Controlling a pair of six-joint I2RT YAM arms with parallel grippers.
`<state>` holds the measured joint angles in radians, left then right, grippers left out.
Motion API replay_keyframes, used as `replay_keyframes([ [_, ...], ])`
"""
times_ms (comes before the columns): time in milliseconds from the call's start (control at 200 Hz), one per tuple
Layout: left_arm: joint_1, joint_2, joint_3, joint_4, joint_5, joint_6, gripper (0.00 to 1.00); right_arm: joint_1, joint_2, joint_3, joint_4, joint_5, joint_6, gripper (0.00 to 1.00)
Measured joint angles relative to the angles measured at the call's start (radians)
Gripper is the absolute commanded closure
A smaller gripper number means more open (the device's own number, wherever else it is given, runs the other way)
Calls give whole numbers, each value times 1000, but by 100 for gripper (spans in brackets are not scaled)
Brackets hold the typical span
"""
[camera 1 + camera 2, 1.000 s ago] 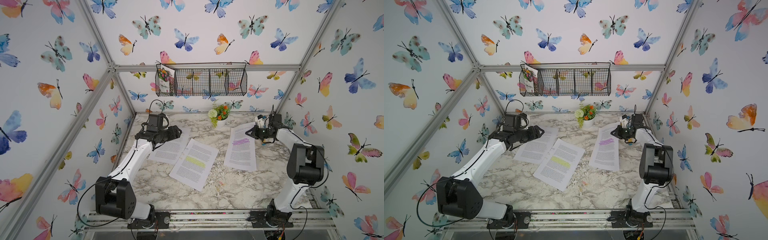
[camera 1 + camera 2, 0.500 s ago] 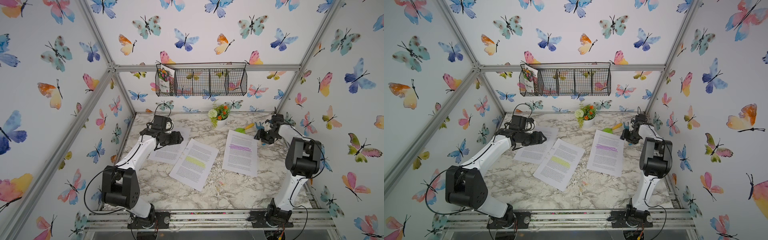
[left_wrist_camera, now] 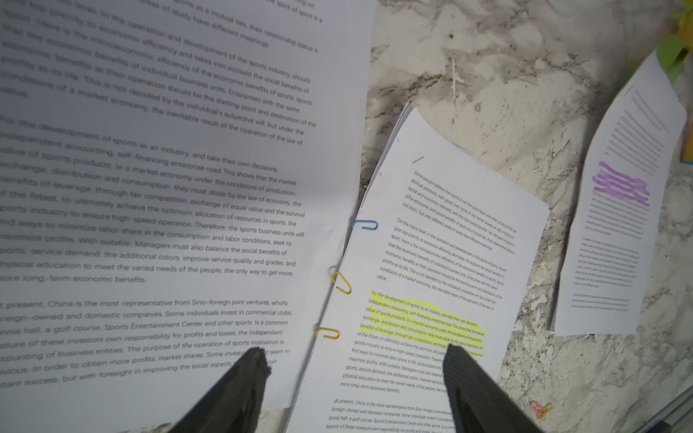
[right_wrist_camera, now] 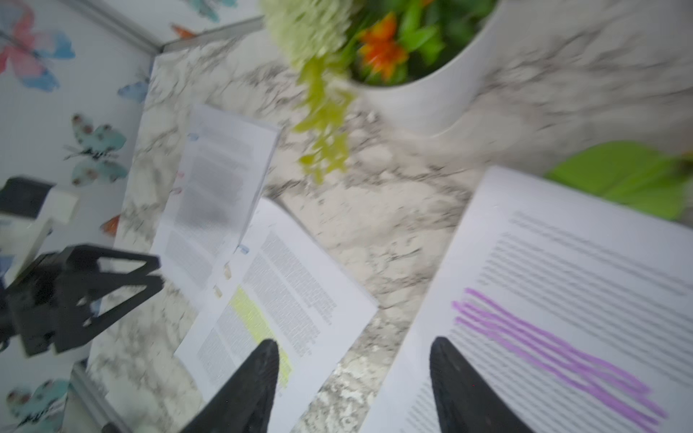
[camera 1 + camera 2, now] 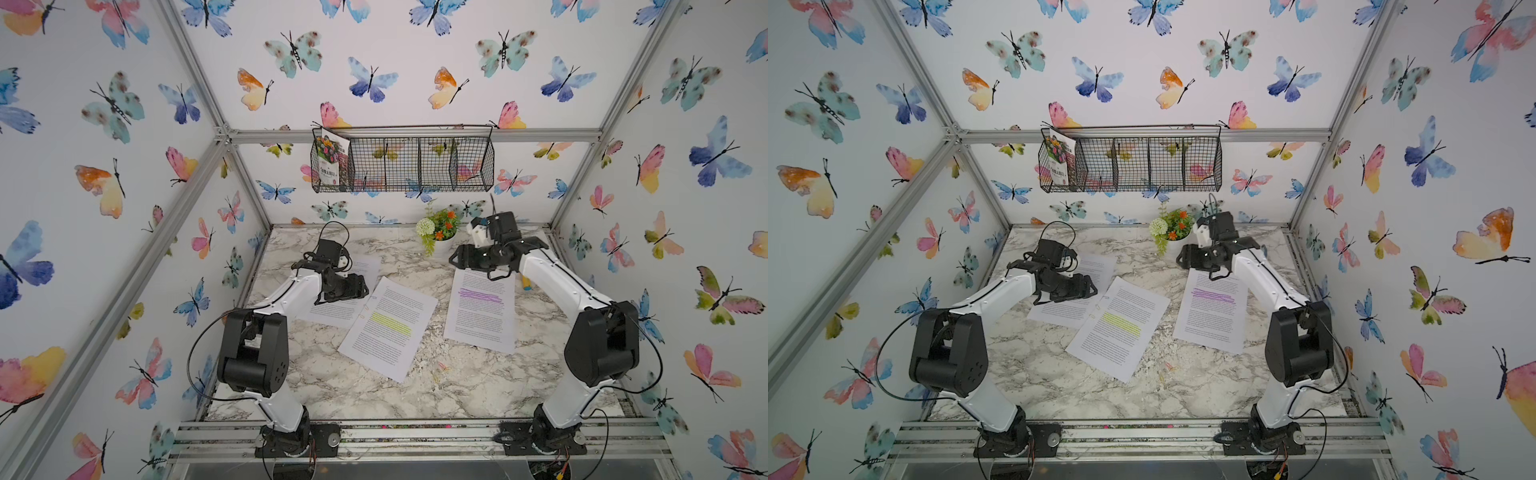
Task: Unclip the paperclips from the documents
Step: Pick up the document from the center of the board.
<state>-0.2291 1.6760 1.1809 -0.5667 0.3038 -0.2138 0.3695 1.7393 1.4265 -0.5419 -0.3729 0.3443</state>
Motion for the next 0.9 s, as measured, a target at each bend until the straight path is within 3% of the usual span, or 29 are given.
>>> replay_keyframes([
  [190,0,-74,-137,-26,-76,-48,24,79,12,-192,48,-92,93,32],
  [415,0,-219,-280,-45,-156,-85,21,183,62,-260,180,-154,167,40],
  [661,-2,-217,-348,-31,-152,-120,20,299,168,-291,293,-177,246,51],
  [901,-2,-222,-441,9,-86,-167,20,313,159,-369,381,-177,315,62],
])
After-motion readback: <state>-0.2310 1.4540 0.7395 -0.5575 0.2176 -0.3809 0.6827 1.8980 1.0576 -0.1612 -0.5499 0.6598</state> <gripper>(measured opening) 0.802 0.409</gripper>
